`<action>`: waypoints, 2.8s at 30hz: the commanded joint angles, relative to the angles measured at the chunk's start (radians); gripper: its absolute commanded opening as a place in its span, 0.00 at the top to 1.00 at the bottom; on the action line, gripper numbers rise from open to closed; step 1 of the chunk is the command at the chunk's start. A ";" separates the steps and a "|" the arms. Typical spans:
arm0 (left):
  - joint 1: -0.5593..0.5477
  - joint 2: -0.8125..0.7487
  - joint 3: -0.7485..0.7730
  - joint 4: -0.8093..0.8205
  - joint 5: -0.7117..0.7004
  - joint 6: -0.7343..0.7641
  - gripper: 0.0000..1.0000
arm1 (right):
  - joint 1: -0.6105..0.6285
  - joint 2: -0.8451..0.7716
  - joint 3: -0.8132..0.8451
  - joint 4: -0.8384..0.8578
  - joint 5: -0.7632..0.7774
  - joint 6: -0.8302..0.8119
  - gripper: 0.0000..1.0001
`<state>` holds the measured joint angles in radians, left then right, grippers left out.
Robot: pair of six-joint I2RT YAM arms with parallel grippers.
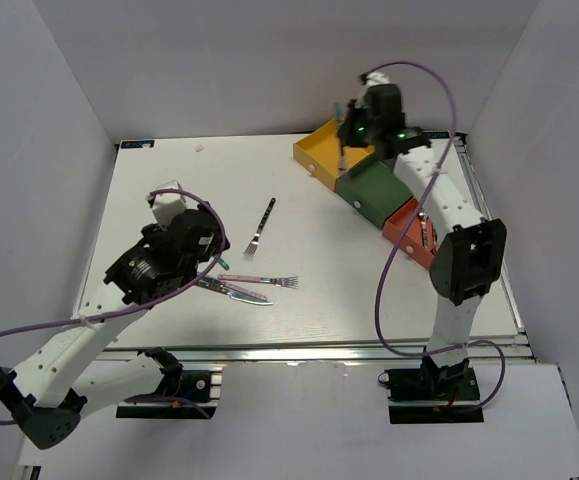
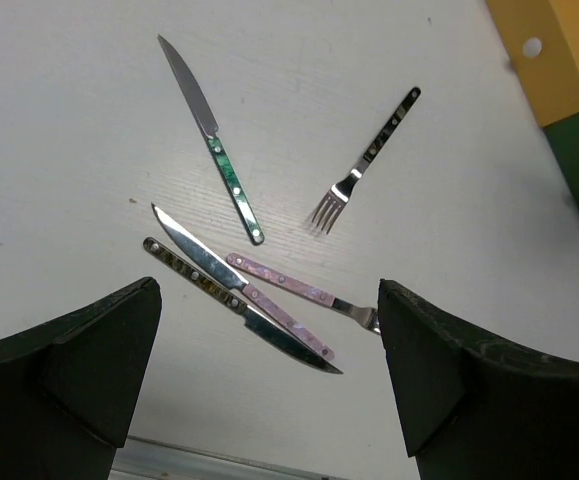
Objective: Sort the eating utensils into containers
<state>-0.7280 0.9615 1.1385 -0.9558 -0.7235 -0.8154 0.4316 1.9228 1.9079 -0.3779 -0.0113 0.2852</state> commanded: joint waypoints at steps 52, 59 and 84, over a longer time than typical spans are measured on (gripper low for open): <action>0.285 1.274 0.543 0.345 0.651 0.556 0.75 | -0.065 -0.507 -0.490 -0.199 -0.043 0.031 0.11; 0.282 1.111 0.366 0.408 0.686 0.510 1.00 | -0.070 -0.539 -0.639 0.054 -0.298 0.231 0.11; 0.199 0.592 0.096 0.749 1.164 0.153 0.99 | 0.082 -0.142 -0.495 0.335 -0.378 0.575 0.26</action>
<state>-0.5198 1.6268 1.2308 -0.2680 0.3851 -0.6178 0.4866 1.7580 1.3663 -0.0845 -0.3695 0.8455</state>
